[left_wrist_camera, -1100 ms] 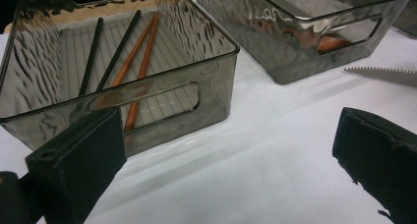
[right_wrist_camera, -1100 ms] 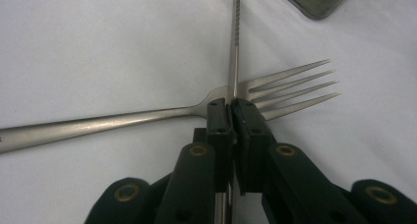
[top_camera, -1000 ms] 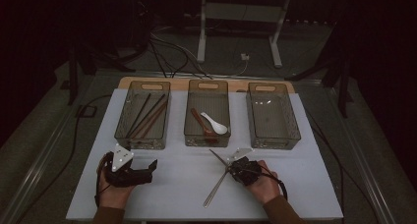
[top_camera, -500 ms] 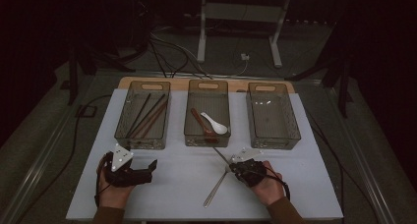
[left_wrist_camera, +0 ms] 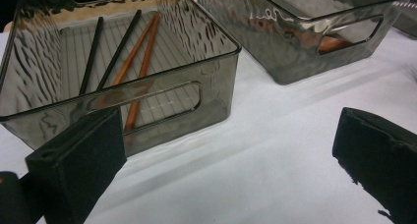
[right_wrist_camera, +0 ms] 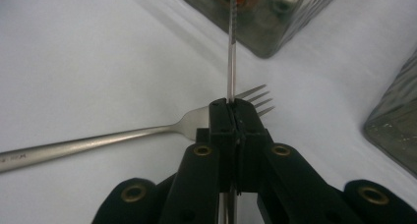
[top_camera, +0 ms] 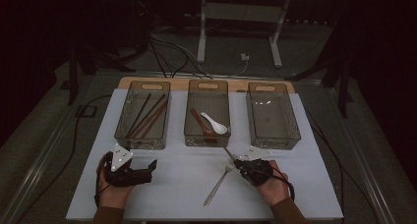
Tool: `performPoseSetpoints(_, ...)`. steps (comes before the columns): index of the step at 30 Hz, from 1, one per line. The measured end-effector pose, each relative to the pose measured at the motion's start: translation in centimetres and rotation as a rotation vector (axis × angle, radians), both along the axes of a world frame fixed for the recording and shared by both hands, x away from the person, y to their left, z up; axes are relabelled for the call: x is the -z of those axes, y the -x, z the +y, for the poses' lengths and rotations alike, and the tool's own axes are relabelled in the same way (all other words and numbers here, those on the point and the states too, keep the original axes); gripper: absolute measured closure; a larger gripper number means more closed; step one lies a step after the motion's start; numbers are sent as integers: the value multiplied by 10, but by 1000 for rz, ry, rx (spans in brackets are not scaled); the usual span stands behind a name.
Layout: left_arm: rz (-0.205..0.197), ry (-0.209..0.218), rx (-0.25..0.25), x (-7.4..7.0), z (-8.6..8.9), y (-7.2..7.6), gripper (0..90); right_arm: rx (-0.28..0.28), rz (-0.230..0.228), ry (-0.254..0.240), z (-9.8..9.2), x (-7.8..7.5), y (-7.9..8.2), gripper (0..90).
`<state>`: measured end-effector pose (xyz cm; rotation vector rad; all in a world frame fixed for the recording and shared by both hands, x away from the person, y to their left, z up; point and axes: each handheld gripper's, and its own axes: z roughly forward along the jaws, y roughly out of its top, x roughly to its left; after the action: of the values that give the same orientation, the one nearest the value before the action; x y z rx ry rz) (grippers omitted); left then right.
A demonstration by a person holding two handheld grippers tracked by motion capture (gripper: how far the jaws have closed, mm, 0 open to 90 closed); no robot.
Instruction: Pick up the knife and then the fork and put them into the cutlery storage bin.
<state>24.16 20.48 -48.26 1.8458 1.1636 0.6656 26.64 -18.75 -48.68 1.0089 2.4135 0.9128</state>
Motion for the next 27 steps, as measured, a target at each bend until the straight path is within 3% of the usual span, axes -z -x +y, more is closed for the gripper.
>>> performPoseSetpoints(17,-17,0,-20,-5,11,5,7,69,-54,-56,-14,-9,-4,894)
performPoseSetpoints(27,-17,-2,-21,-4,13,6,7,147,-86,-105,-31,-18,-13,895)
